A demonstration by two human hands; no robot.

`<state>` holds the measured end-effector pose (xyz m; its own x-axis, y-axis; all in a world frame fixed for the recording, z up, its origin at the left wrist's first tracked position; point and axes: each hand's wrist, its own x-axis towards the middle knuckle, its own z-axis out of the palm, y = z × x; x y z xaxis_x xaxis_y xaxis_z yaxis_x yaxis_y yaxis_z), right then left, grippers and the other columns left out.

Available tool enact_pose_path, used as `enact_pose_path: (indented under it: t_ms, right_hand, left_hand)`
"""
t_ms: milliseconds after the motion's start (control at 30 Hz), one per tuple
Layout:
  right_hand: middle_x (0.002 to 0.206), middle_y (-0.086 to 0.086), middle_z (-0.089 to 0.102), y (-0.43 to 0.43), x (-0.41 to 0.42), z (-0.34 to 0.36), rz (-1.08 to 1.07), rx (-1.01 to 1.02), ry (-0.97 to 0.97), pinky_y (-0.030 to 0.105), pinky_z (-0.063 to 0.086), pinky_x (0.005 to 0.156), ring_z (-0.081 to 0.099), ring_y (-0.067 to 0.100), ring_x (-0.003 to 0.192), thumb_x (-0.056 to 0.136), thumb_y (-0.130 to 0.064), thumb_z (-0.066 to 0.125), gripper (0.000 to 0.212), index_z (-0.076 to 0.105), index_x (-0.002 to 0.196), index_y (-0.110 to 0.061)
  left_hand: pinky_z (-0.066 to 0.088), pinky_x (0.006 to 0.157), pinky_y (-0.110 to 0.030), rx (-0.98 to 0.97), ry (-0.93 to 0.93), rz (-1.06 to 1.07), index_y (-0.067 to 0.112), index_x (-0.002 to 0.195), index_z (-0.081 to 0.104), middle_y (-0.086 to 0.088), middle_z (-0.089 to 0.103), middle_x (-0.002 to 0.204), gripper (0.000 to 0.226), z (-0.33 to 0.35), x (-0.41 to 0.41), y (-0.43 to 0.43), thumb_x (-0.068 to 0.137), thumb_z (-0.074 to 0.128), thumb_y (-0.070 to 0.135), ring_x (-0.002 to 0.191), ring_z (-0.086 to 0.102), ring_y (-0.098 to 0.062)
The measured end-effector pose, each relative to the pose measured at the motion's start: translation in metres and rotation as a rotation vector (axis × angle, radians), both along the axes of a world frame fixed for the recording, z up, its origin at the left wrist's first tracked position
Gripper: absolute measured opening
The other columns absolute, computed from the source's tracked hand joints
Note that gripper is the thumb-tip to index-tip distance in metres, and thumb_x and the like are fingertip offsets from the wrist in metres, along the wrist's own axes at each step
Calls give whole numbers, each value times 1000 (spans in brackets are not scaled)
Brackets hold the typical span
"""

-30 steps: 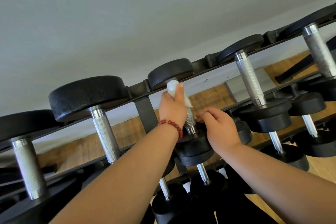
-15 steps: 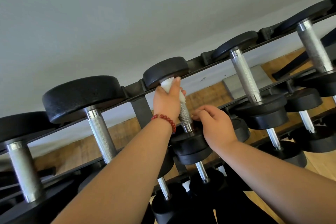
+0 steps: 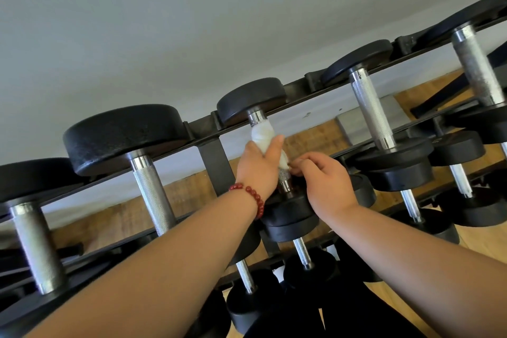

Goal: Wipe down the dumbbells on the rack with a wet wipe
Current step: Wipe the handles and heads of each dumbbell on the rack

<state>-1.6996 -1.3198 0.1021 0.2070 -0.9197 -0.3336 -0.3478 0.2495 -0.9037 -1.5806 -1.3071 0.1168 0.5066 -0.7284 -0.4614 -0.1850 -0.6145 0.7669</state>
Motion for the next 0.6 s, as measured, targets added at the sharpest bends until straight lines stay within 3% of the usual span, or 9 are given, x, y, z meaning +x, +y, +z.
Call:
enact_pose_path:
  t_ms: [67,200,333,433,533,600]
  right_hand:
    - [81,8,69,0,0,-1,-6,3,1,40,50,80,64,23,84,91,-12,52,21,69,80,-6]
    - [81,13,68,1,0,-3,-12,-11,-18,44,50,81,63,29,84,91,-12,52,21,68,80,-2]
    - [80,13,68,3,-4,-1,23,-18,-88,41,51,76,63,28,82,90,-25,55,27,67,80,-4]
    - [82,10,68,5,-7,-2,77,-30,-81,36,50,75,63,24,83,92,-25,56,24,68,81,-6]
    - [82,11,68,9,-9,-4,53,17,-117,33,48,73,63,22,81,95,-18,56,22,68,83,-4]
    - [84,11,68,11,-12,-5,52,28,-143,29,47,73,62,21,81,95,-18,56,21,68,84,-5]
  left_hand:
    - [47,59,-23,32,-8,-58,19,106,48,2,62,90,40,-3,6,2,93,49,57,75,60,-10]
    - [57,79,-37,-25,107,48,21,108,49,-3,68,99,41,-2,6,-4,90,55,57,86,67,-18]
    - [46,62,-22,48,49,-132,22,104,49,4,62,90,36,-3,2,15,92,52,56,77,60,-8]
    - [45,61,-19,80,0,-251,28,92,51,4,64,88,26,-2,4,24,94,51,54,73,59,-6]
    - [49,61,-19,43,77,-146,24,98,55,1,67,92,30,0,6,17,94,52,54,74,62,-9]
    - [56,77,-30,12,164,-20,20,110,56,-1,69,100,43,4,6,10,90,54,59,86,67,-16]
